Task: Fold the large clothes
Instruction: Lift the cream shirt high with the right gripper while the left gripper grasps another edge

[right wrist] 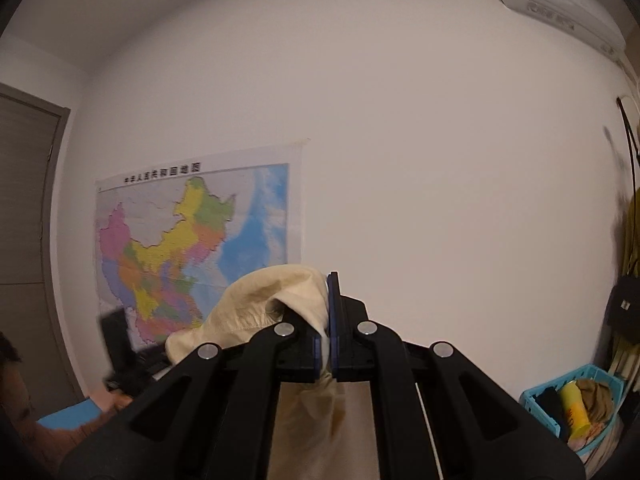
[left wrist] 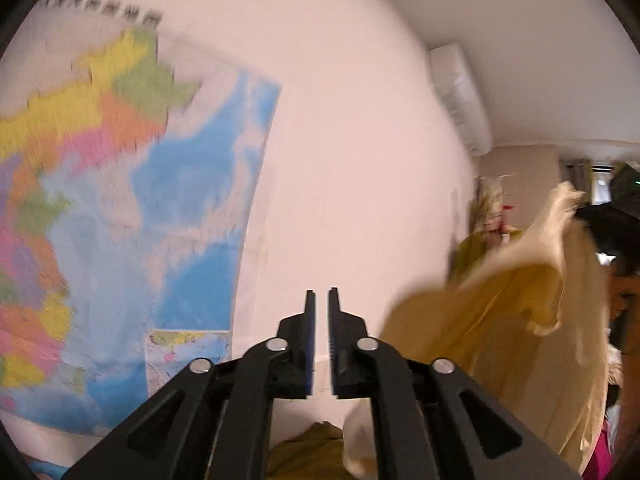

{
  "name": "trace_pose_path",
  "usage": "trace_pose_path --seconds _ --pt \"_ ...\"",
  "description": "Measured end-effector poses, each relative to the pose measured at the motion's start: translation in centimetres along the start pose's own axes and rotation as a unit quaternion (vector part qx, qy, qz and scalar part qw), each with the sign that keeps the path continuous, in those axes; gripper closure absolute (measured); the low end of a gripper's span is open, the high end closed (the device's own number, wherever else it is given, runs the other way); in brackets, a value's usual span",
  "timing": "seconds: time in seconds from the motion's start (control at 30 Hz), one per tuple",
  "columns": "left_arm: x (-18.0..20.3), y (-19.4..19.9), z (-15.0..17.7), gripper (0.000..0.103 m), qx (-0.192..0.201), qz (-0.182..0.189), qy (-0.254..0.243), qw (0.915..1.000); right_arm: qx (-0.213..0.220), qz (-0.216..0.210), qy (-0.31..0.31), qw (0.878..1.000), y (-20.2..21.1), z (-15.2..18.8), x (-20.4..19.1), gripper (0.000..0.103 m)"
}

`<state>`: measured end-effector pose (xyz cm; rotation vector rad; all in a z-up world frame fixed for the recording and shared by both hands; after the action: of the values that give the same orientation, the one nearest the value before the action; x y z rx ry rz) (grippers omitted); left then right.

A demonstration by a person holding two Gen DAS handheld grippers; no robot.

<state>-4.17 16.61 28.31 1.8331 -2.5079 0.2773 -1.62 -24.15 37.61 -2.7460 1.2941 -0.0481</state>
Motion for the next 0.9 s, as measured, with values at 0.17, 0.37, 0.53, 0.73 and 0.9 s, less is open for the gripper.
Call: trace_pose_path --seconds 0.17,0.37,0.53,0.73,0.9 --pt "5.6 1.7 8.6 0.04 -0.067 0.062 -0.038 0.9951 -0.038 -0.018 -0.004 0.999 -0.3 2.0 -2.9 0.1" --pt "6.7 2.6 19.5 0.008 -0.165 0.161 -0.004 0.973 -0.039 -0.038 -0.002 0.999 1.9 2.8 -5.9 0.1" --pt "9.1 -0.5 22.8 0.009 -0.185 0.123 -0.047 0.9739 -0.04 -0.026 0.005 0.999 4.1 2.7 -7.3 0.1" --pt "14.6 -5.4 25.5 0.047 -0.188 0.176 -0.046 0.9652 -0.039 -0.01 -0.005 0.999 5.2 2.7 -7.2 0.1" --pt "15.0 -6.1 23.1 0.101 -0.184 0.185 -0.006 0.9654 -0.028 0.001 -0.015 0.999 7.2 2.6 -6.6 0.1"
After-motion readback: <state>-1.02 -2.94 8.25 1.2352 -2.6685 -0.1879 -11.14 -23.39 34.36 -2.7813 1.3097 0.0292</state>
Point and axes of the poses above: each gripper's, at about its wrist camera, not at the fingertips, and y roughly against the way its jaws point, x to its right, z to its underside, the point moved 5 cm from there along -y, roughly the way its jaws point, and after that the axes turned 1 degree about z, right-handed, at the moved point
